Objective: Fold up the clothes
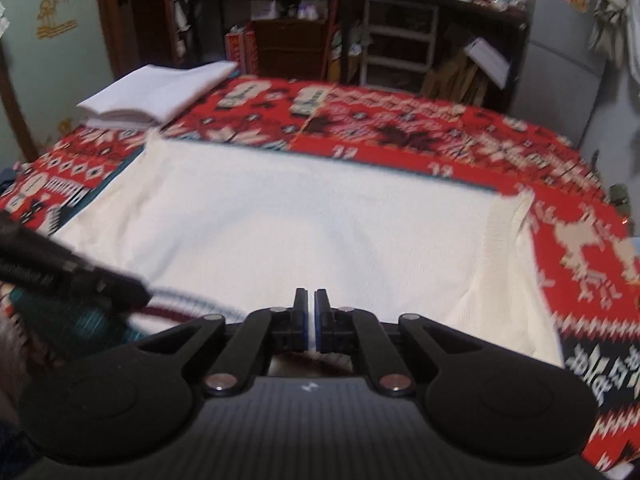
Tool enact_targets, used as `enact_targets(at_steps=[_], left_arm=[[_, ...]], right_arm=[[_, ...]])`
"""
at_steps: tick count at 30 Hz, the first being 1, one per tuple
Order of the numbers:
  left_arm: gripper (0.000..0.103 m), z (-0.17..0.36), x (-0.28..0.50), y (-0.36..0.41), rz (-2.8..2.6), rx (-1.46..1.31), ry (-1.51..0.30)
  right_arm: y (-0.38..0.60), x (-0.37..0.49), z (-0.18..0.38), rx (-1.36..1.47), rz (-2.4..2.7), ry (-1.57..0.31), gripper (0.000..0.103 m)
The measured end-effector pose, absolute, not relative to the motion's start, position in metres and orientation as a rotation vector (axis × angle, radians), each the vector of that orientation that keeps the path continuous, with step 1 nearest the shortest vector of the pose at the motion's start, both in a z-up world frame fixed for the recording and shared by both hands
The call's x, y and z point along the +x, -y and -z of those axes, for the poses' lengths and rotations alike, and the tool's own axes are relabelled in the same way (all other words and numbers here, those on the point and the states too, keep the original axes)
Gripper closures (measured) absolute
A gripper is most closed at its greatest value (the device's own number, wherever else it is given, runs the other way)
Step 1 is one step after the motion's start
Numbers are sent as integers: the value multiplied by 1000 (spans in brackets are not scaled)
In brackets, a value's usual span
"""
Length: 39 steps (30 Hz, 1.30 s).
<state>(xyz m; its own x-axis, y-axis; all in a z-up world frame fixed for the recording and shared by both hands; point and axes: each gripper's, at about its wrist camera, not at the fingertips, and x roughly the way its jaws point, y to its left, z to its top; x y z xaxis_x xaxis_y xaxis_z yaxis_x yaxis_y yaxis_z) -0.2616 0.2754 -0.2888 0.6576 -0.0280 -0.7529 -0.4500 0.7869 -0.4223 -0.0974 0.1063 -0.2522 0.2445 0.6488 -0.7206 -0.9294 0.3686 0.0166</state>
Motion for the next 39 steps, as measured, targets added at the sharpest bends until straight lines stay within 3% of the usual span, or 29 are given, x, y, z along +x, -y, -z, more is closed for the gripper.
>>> enact_targets(at_steps=[14,39], left_arm=[[100,290,-262,-277,-253,-646,-823],[100,289,-261,-276,-255,-628,-822]], right_arm=[[-60,-60,261,-364,-1049,-820,103],[-57,-19,257,-326,-928,-751,102]])
